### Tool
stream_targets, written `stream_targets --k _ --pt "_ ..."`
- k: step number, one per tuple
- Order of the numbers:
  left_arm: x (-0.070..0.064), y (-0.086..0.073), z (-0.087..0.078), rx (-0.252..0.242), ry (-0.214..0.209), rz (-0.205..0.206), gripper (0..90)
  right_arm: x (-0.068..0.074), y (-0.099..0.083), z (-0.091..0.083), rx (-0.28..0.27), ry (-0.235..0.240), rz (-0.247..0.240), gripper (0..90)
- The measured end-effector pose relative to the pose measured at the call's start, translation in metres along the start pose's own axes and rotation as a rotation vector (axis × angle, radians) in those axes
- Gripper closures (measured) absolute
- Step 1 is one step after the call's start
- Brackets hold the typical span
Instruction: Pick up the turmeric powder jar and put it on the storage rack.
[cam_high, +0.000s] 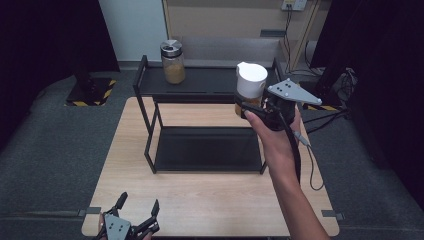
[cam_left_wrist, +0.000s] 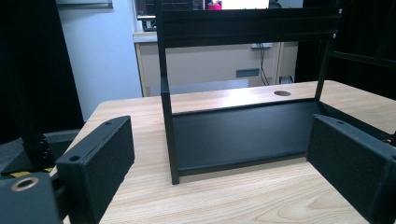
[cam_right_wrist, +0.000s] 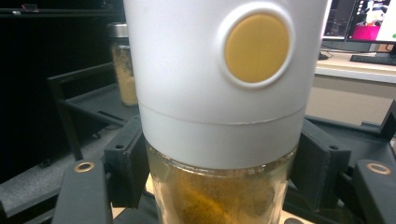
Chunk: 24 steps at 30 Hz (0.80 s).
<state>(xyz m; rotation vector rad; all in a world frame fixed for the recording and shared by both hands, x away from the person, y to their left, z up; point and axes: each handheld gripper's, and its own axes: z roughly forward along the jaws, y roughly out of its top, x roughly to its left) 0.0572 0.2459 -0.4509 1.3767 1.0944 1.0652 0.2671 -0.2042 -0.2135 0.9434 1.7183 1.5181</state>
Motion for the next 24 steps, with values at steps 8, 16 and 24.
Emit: stream_targets --k 8,16,24 --pt "0.0 0.0 0.001 -0.002 -0.002 0.003 7.0 -0.009 0.012 0.017 0.007 -0.031 0.018 30.2" --pt "0.002 0.001 0.001 -0.002 0.002 0.004 7.1 -0.013 0.022 0.033 -0.008 -0.056 0.022 30.2" --pt "0.003 0.001 0.002 -0.003 0.005 0.004 7.2 -0.011 0.029 0.051 0.0 -0.067 0.018 30.2"
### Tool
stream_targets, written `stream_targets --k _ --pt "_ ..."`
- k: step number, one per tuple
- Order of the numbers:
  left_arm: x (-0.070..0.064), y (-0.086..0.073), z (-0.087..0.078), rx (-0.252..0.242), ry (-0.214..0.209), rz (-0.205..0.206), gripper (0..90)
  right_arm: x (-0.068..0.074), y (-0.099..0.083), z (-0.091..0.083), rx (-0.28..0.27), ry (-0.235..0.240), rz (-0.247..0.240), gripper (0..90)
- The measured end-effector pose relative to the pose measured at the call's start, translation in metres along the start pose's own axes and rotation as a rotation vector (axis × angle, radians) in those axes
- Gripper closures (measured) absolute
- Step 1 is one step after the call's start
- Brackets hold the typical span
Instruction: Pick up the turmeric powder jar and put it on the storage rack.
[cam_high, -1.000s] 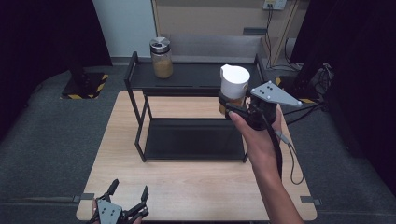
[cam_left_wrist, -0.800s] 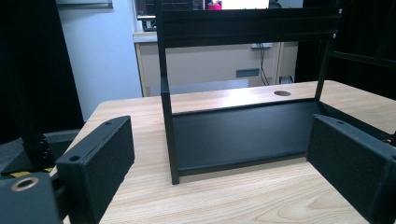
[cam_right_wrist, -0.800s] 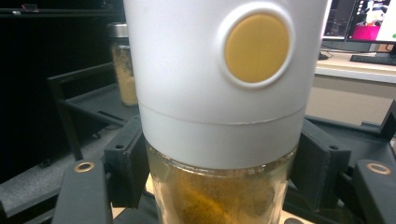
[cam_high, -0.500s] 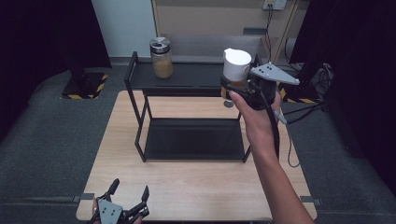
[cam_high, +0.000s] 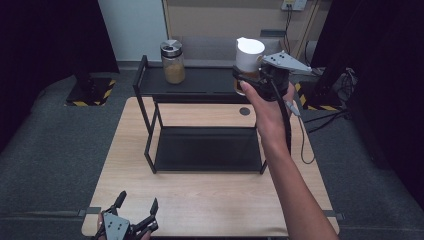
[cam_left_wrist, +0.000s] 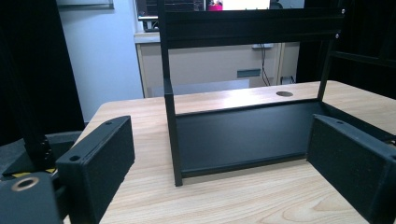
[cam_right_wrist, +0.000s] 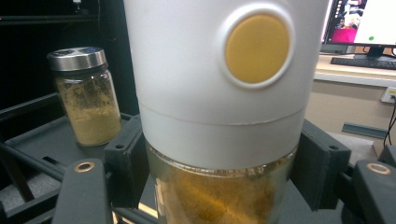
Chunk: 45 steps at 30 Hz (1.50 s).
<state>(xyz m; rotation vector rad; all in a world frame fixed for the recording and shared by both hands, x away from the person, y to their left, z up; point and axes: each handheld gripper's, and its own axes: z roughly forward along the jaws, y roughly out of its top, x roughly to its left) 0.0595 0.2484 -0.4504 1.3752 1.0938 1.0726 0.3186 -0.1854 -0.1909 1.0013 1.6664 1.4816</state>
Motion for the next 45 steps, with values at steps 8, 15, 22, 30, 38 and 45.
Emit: stream_targets --k 8,15,22,30,38,45 --pt "0.001 -0.001 0.001 0.003 0.004 -0.001 7.2 -0.001 0.002 0.011 0.004 -0.024 0.005 30.2" --pt "0.002 -0.002 0.001 0.004 0.004 -0.004 7.3 -0.002 0.005 0.021 0.011 -0.042 -0.001 30.2" --pt "0.002 -0.002 0.001 0.007 0.001 -0.001 7.4 -0.003 0.004 0.029 0.018 -0.06 0.0 30.2" --pt "0.002 -0.003 0.002 0.012 0.002 -0.002 7.8 -0.005 0.002 0.038 0.029 -0.072 0.009 30.2" --pt "0.002 -0.004 0.003 0.013 -0.004 -0.003 7.7 -0.01 -0.005 0.044 0.029 -0.072 0.026 30.1" --pt "0.001 -0.005 0.004 0.014 -0.008 -0.007 7.6 -0.009 -0.009 0.042 0.017 -0.069 0.007 30.0"
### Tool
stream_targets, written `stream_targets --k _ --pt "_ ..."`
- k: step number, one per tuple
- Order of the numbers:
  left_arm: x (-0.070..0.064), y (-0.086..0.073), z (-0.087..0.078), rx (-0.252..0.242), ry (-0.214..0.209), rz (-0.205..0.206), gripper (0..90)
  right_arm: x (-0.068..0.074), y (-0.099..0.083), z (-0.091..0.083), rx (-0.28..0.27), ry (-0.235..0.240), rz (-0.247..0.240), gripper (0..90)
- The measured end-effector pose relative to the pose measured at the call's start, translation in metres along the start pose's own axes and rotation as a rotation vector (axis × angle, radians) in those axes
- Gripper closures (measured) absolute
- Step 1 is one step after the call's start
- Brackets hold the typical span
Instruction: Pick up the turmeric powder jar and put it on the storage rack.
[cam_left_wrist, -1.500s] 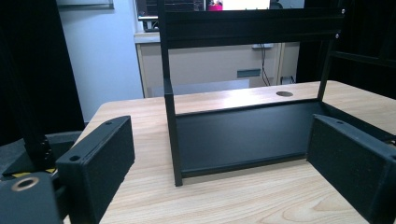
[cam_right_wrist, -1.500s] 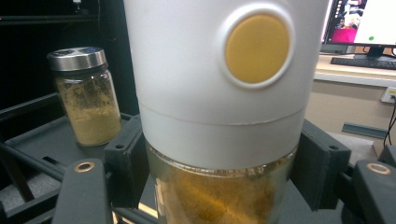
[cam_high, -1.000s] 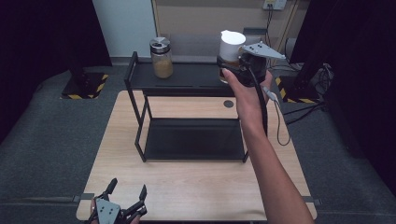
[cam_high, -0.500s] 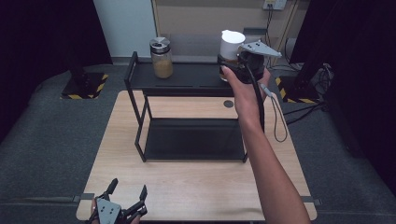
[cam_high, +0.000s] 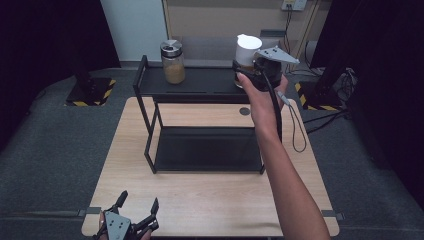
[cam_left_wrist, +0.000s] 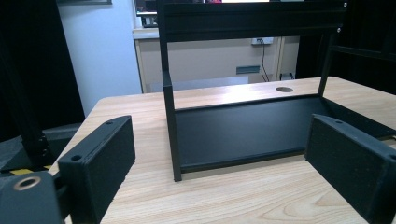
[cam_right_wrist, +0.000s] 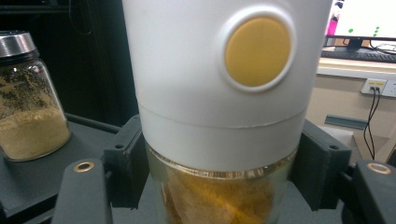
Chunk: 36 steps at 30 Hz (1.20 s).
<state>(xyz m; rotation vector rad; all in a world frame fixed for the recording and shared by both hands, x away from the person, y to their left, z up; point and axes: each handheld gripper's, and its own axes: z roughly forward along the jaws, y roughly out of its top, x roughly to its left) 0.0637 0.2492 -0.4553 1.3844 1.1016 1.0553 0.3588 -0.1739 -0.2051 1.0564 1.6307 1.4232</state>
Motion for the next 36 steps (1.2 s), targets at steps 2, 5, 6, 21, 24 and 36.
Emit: stream_targets --k 2,5,6,21,24,36 --pt "-0.001 0.0 0.0 0.002 -0.002 0.002 7.6 -0.001 -0.002 -0.001 -0.006 0.002 0.003 29.9" --pt "-0.001 0.0 0.0 0.004 -0.002 0.003 7.6 -0.001 -0.002 -0.001 -0.008 0.003 0.001 29.9" --pt "-0.001 0.0 0.0 0.004 -0.002 0.003 7.6 -0.001 -0.003 -0.001 -0.008 0.003 0.002 29.8" --pt "-0.001 0.0 -0.001 0.007 -0.001 0.006 7.6 0.001 -0.017 -0.001 -0.035 -0.018 0.002 10.2" --pt "0.0 0.0 -0.001 0.008 0.0 0.006 7.6 0.003 -0.016 -0.001 -0.042 -0.024 -0.002 7.4" --pt "0.0 0.001 -0.001 0.001 0.0 0.005 7.6 0.002 -0.016 -0.004 -0.06 -0.026 0.01 0.7"
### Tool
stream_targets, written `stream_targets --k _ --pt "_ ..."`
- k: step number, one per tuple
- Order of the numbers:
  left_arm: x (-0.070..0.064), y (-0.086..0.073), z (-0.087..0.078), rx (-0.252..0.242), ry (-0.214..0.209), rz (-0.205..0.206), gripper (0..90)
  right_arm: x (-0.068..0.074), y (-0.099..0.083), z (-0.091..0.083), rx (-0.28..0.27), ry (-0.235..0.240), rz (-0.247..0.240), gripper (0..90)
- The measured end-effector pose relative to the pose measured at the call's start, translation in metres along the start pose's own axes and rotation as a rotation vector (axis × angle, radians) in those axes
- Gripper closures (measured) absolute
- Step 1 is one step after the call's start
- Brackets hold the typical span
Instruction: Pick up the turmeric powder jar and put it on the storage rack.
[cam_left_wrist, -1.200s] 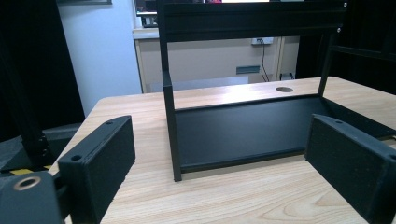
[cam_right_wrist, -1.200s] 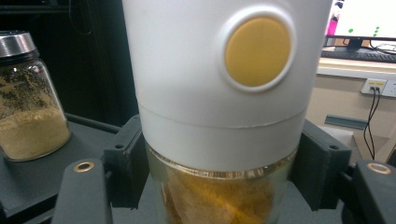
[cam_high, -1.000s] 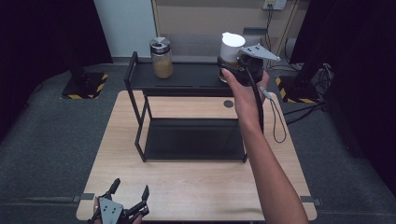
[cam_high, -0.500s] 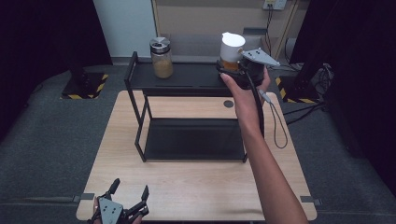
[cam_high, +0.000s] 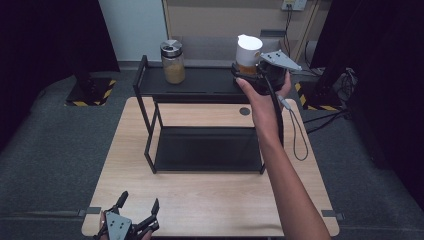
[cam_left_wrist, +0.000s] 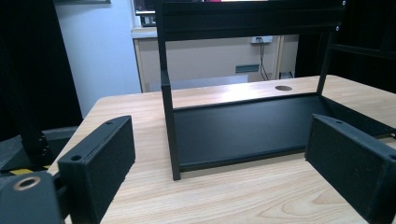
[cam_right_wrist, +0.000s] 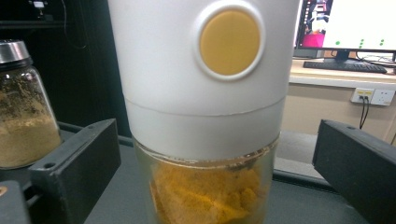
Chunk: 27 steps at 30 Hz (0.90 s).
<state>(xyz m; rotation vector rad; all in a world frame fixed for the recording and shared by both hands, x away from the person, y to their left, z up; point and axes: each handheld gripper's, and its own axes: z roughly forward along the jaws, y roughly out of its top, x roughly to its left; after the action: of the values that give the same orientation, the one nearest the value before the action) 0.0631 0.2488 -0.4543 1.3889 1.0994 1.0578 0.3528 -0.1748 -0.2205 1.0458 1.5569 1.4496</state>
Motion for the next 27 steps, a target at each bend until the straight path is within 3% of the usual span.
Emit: stream_targets --k 13,27 --pt "0.0 0.003 -0.002 -0.008 -0.002 0.005 7.6 0.003 0.004 -0.007 -0.007 0.003 -0.006 0.4" --pt "0.0 0.002 -0.003 -0.012 0.0 0.002 7.6 0.007 0.0 -0.031 -0.047 0.065 -0.005 0.4"
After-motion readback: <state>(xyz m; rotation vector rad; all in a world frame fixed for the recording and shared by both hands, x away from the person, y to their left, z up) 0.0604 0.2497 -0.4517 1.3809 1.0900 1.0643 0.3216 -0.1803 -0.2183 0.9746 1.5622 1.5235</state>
